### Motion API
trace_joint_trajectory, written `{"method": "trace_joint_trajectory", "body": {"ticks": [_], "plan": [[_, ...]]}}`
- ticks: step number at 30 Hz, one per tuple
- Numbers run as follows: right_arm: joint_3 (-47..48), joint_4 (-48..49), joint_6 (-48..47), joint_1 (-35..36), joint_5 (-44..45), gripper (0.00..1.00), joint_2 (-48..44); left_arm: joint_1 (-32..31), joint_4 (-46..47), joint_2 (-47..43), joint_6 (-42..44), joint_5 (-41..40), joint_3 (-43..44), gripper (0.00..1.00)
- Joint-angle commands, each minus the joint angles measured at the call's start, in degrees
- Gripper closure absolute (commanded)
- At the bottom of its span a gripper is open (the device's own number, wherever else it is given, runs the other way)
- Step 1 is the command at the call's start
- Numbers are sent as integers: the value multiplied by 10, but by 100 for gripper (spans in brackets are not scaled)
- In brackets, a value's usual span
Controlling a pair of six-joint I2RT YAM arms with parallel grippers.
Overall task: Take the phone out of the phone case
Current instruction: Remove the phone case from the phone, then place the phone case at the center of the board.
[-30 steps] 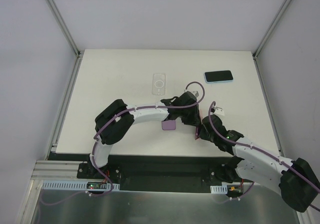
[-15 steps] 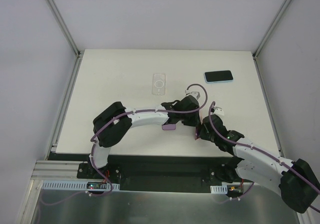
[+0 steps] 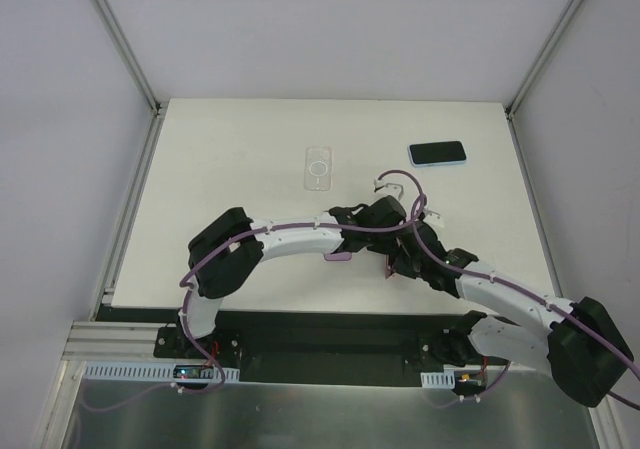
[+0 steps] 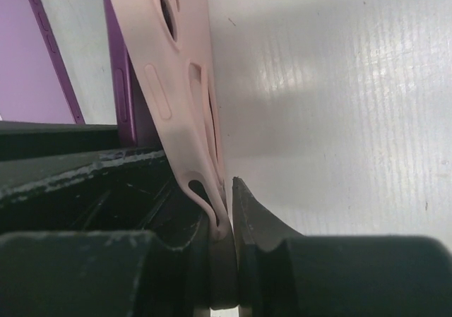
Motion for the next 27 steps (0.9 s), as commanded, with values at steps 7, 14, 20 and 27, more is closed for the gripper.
{"method": "trace_joint_trajectory", "body": {"ticks": [7, 14, 20, 27], "plan": [[20, -44, 55, -41, 90, 99, -7, 39, -367, 25, 88, -109, -140, 100], [-30, -42, 26, -68, 83, 98, -49, 91, -314, -42, 109, -46, -181, 100], [-56, -36, 24, -76, 88, 99, -46, 126, -285, -81, 129, 10, -190, 100], [-50, -21, 10, -77, 76, 99, -52, 126, -274, -108, 126, 34, -182, 100]]}}
